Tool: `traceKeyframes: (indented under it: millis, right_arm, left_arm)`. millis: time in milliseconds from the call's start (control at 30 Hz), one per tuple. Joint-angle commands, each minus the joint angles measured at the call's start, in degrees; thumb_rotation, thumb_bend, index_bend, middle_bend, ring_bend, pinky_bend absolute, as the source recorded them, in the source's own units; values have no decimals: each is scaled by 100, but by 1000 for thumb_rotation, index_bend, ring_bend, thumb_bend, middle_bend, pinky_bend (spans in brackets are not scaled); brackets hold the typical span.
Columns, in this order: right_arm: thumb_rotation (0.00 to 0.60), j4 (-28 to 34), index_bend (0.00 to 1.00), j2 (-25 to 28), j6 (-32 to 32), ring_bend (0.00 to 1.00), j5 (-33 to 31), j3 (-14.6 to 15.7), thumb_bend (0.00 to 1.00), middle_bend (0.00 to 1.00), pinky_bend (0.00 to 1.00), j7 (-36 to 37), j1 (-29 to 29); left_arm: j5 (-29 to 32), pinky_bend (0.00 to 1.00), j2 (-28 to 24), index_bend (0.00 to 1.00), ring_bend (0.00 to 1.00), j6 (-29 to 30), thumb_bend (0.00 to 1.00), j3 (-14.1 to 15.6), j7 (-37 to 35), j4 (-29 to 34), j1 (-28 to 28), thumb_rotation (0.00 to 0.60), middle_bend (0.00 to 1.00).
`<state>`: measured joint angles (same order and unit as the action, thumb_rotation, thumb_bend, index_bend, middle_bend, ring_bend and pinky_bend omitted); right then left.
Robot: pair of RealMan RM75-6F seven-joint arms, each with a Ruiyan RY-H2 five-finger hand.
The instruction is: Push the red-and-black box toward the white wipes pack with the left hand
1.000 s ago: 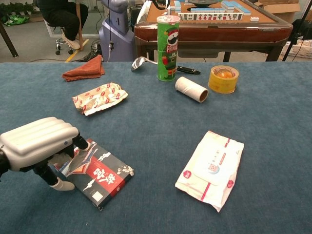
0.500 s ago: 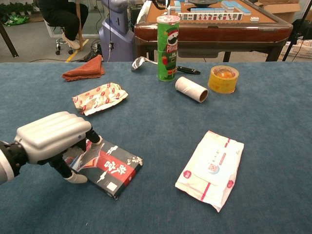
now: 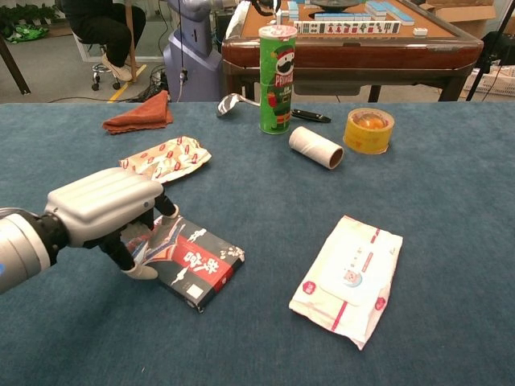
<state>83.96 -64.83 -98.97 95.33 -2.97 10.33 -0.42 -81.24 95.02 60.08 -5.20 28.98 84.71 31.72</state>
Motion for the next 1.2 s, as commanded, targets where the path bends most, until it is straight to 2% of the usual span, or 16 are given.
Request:
traceKeyframes:
  millis: [33,300,700,900,1200]
  right_arm:
    - [600,-4,177,6,-10,198,-2,-3,61,210,353,18,-5]
    - [600,-8,177,27,-30,198,-6,-12,61,210,353,82,-11]
    - [600,10,176,13,-24,198,20,-4,61,210,353,30,-8]
    - [600,13,176,22,-35,199,2,-17,61,210,353,58,-12]
    - [600,-4,177,49,-73,198,-15,-32,61,210,353,157,-30]
  left_arm:
    - [39,1000,41,849,873,25,0,-51,-14,-71,46,600,1000]
    - [169,1000,83,851,873,70,0,-107,-27,-224,117,600,1000]
    - [151,1000,-499,849,873,279,0,272,363,579,-102,600,1000]
    - [121,1000,-382,848,873,269,0,378,428,562,-106,600,1000]
    - [299,1000,-137,848,873,96,0,325,395,218,-12,600,1000]
